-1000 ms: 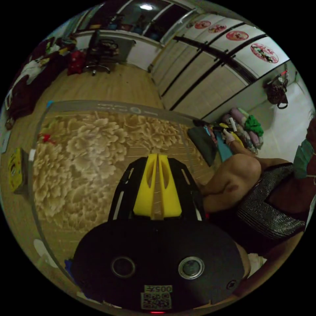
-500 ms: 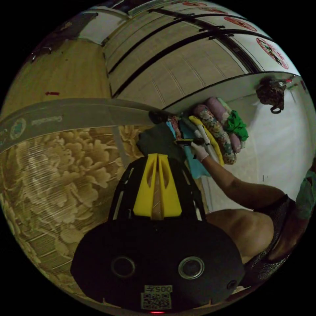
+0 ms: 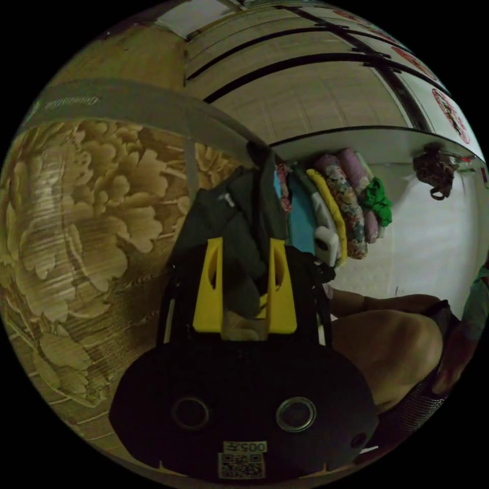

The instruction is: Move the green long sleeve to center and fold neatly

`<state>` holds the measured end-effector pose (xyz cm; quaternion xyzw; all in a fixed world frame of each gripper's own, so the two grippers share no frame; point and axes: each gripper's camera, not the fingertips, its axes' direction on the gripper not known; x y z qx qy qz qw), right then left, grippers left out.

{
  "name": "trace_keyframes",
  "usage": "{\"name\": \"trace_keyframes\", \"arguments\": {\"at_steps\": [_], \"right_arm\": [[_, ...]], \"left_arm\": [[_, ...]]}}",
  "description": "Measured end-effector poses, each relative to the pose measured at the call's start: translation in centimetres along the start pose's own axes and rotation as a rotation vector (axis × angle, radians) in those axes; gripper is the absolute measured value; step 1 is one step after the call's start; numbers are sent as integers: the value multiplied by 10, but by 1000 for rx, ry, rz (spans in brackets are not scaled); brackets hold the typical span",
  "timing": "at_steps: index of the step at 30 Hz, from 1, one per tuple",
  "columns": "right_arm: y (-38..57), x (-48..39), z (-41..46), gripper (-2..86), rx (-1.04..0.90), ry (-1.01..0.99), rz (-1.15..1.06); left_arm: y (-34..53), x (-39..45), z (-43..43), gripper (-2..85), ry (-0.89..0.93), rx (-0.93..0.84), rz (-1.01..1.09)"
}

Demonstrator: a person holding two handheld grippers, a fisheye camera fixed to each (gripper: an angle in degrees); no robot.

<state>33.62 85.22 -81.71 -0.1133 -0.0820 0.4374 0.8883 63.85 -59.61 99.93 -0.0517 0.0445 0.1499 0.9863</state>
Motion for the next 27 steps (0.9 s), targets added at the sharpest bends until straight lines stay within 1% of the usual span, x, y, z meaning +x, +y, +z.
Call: {"name": "trace_keyframes", "arguments": {"at_steps": [1, 3, 4, 5, 7, 9, 10, 12, 13, 15, 16, 17, 18, 20, 23, 25, 27], "right_arm": [[3, 0, -3, -8, -6, -9, -3], [15, 4, -19, 4, -29, -106, -3], [18, 3, -26, 5, -19, -137, -12], [23, 3, -43, 11, 30, -160, -21], [29, 7, -75, 20, 151, -87, 14], [29, 15, -116, 32, 282, 98, 83], [27, 16, -122, 36, 291, 167, 92], [8, 15, -138, 55, 265, 475, 106], [3, 15, -139, 60, 250, 550, 103], [-18, 15, -138, 77, 149, 791, 99], [-22, 16, -136, 81, 108, 828, 98], [-27, 20, -129, 89, 18, 882, 102], [-29, 24, -121, 94, -82, 888, 101], [-25, 26, -109, 97, -207, 879, 98], [-9, 5, -108, 79, -197, 880, 60], [2, -8, -105, 55, -196, 891, 33], [16, -27, -102, 26, -187, 896, 33]], "left_arm": [[-4, 2, 4, 133, -4, 11, -34], [-11, 7, 10, 133, -44, 11, -70], [-16, 12, 15, 133, -81, 3, -85], [-19, 16, 17, 133, -97, 0, -89], [-29, 32, 28, 135, -148, -19, -90], [-36, 47, 36, 134, -183, -35, -79], [-40, 58, 41, 131, -209, -42, -69], [-46, 76, 46, 126, -270, -45, -52], [-48, 88, 48, 124, -319, -38, -38], [-49, 107, 49, 126, -401, -19, -21], [-49, 118, 49, 129, -444, -4, -8], [-48, 124, 50, 129, -450, -5, 3], [-48, 133, 54, 129, -432, -30, 22], [-44, 146, 60, 128, -395, -65, 40], [-31, 168, 69, 93, -350, -107, 48], [-18, 183, 82, 43, -275, -205, 45], [-3, 196, 82, 28, -302, -202, 36]]}}
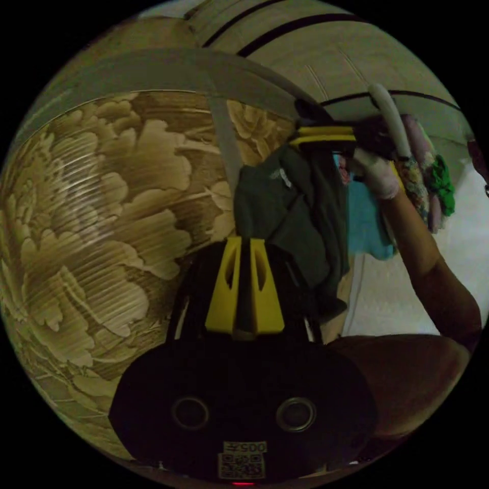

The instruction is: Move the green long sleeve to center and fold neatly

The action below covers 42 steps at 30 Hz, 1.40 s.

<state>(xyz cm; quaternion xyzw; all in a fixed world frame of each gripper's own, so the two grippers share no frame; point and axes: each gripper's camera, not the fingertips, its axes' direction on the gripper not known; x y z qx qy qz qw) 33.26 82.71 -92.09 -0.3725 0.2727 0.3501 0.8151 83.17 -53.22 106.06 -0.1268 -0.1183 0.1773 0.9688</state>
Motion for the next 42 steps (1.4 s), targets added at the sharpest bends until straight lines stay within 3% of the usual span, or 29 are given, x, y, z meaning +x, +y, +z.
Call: {"name": "trace_keyframes", "arguments": {"at_steps": [4, 11, 15, 19, 24, 29, 33, 38, 42], "right_arm": [[29, -19, -29, 8, 53, 1, 41], [103, -60, -183, 3, 569, -132, 131], [139, -118, -287, 1, 926, -205, 30], [167, -184, -361, 0, 1156, -211, -73], [213, -278, -455, -1, 1456, -239, -179], [244, -354, -518, -2, 1597, -260, -191], [249, -410, -544, -5, 1591, -334, -244], [267, -461, -564, -4, 1610, -417, -354], [287, -508, -581, -4, 1637, -331, -451]], "left_arm": [[48, 31, -21, 10, 48, 57, 3], [161, 92, -140, 1, -52, 414, 36], [269, 154, -247, -1, -264, 698, 110], [403, 235, -333, -1, -557, 938, 180], [554, 314, -392, 0, -754, 1091, 220], [678, 369, -418, 0, -933, 1132, 191], [771, 392, -424, 1, -1050, 1143, 153], [874, 392, -433, 1, -954, 1157, 146], [946, 394, -428, 2, -1018, 1126, 145]]}}
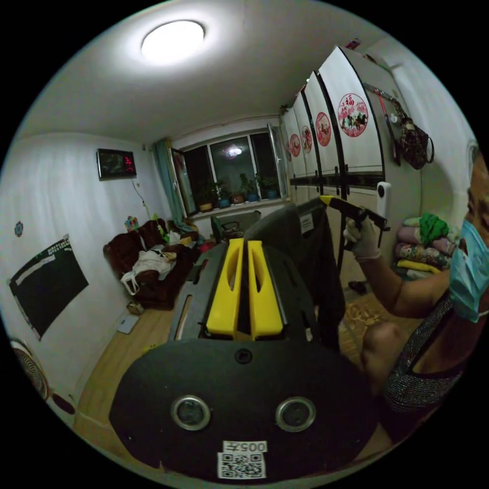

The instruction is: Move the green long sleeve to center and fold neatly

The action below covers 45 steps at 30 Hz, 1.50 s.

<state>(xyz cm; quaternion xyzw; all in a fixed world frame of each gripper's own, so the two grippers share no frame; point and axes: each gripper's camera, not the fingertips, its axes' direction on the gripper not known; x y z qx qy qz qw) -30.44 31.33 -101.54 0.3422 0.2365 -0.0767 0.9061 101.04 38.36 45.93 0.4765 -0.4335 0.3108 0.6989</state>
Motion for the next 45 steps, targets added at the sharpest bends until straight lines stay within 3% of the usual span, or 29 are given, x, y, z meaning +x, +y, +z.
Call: {"name": "trace_keyframes", "arguments": {"at_steps": [7, 13, 19, 23, 26, 32, 38, 41, 45], "right_arm": [[-18, -33, 30, -2, 6, -105, -45], [-10, -33, 106, 0, -73, -114, -36], [20, 10, 285, 5, -370, -147, 100], [88, 54, 440, 40, -669, -145, 296], [155, 74, 492, 52, -797, -199, 415], [282, 63, 487, 55, -1033, -407, 355], [413, 12, 460, 65, -1300, -578, 400], [436, -16, 455, 78, -1364, -552, 181], [434, -40, 470, 85, -1304, -604, -76]], "left_arm": [[55, -45, -65, 5, 13, -23, 49], [101, -112, -50, 9, 28, -109, 16], [170, -248, 61, 30, -30, -290, -255], [229, -321, 135, 58, -129, -376, -395], [283, -348, 172, 50, -226, -454, -431], [419, -345, 201, 6, 76, -684, -377], [569, -312, 215, -5, 273, -879, -558], [609, -297, 223, -4, 328, -890, -547], [637, -286, 251, -4, 325, -929, -441]]}}
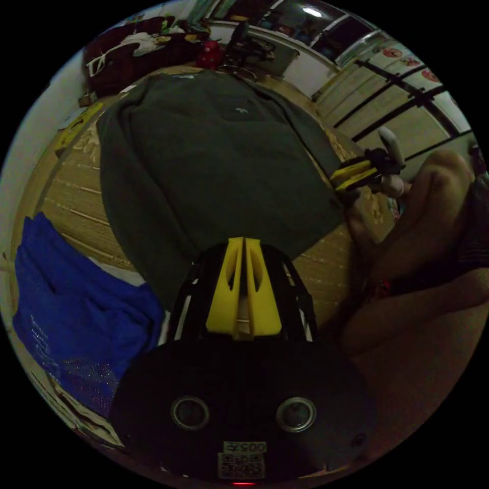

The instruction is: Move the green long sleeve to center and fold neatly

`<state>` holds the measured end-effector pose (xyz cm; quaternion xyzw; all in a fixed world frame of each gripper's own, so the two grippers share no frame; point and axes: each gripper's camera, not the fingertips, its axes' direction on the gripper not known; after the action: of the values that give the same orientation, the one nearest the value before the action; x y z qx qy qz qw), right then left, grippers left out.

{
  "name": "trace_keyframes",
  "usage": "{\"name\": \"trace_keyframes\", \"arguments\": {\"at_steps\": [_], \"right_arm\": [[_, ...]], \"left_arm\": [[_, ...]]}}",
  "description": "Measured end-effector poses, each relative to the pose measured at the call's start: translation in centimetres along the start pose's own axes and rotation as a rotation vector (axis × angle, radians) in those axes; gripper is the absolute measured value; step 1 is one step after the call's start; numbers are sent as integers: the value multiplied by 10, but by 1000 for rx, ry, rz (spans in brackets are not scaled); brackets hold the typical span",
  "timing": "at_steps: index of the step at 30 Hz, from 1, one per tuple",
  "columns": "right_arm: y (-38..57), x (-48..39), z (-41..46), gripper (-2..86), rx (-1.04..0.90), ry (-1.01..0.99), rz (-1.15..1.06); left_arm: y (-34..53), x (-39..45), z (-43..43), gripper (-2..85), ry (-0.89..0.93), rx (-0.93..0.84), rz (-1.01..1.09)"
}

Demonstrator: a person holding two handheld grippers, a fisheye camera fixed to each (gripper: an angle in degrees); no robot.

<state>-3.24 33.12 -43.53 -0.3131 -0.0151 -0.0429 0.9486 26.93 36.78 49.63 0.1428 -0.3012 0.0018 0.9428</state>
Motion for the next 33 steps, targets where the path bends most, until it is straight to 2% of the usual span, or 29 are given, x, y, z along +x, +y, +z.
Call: {"name": "trace_keyframes", "arguments": {"at_steps": [2, 5, 6, 9, 12, 18, 22, 26, 28, 30, 32, 33], "right_arm": [[-17, 1, 7, 93, -10, -48, -86], [-35, 2, 37, 104, -129, -60, -230], [-35, 3, 51, 101, -197, -27, -277], [-28, 11, 56, 61, -191, 184, -294], [-19, 45, 52, 26, -196, 166, -187], [-2, 125, 36, -8, -193, 81, 76], [-1, 150, 33, -10, -201, 56, 106], [1, 169, 29, -11, -225, 93, 78], [5, 182, 21, -11, -220, 96, 99], [14, 200, 4, -11, -187, 103, 137], [22, 215, -10, -11, -161, 124, 175], [28, 226, -19, -11, -148, 146, 202]], "left_arm": [[-14, -10, 16, -4, 36, -7, 20], [-38, -33, 43, -5, 83, -39, 4], [-45, -42, 47, -6, 88, -18, -7], [-51, -67, 47, -6, 72, 81, -102], [-51, -90, 57, -5, -6, 81, -187], [-73, -113, 113, 23, -93, -121, -174], [-101, -120, 141, 72, 8, -152, -182], [-120, -115, 165, 34, 13, -233, -149], [-135, -110, 166, 22, -39, -278, -109], [-144, -109, 149, 19, -111, -215, -118], [-153, -112, 123, 18, -241, -137, -150], [-157, -115, 103, 19, -369, -86, -189]]}}
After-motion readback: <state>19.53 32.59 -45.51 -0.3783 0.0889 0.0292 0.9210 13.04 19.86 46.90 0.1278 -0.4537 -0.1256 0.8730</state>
